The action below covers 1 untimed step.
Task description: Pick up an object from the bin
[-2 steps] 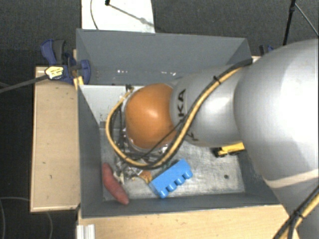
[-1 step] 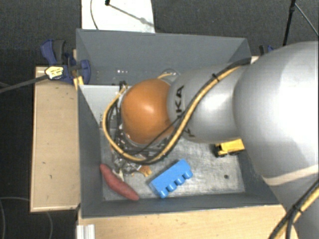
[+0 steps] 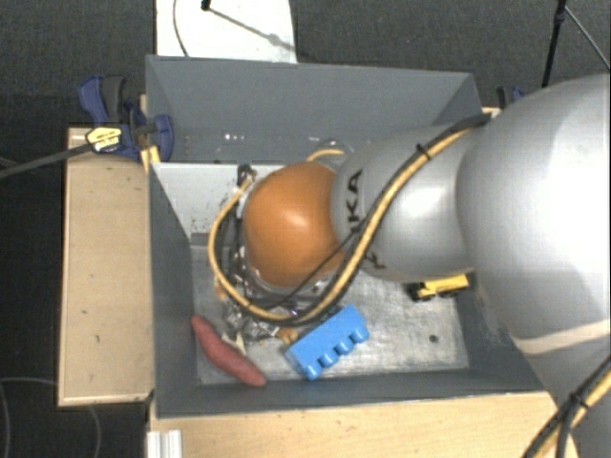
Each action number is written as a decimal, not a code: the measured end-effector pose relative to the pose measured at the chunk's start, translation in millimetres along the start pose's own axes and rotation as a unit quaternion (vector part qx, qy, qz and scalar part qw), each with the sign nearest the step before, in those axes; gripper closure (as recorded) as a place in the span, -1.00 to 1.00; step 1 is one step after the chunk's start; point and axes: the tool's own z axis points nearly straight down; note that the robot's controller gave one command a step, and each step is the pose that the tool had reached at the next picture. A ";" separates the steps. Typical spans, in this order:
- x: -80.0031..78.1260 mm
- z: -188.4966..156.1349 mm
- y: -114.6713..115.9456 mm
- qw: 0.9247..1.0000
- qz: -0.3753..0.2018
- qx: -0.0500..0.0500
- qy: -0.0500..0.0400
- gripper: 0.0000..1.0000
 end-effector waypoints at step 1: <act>-6.9 1.9 -6.1 0.999 0.032 -0.002 0.004 1.00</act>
Offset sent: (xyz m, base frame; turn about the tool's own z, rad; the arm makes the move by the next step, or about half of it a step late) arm 0.0172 -0.0129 -0.0071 0.0329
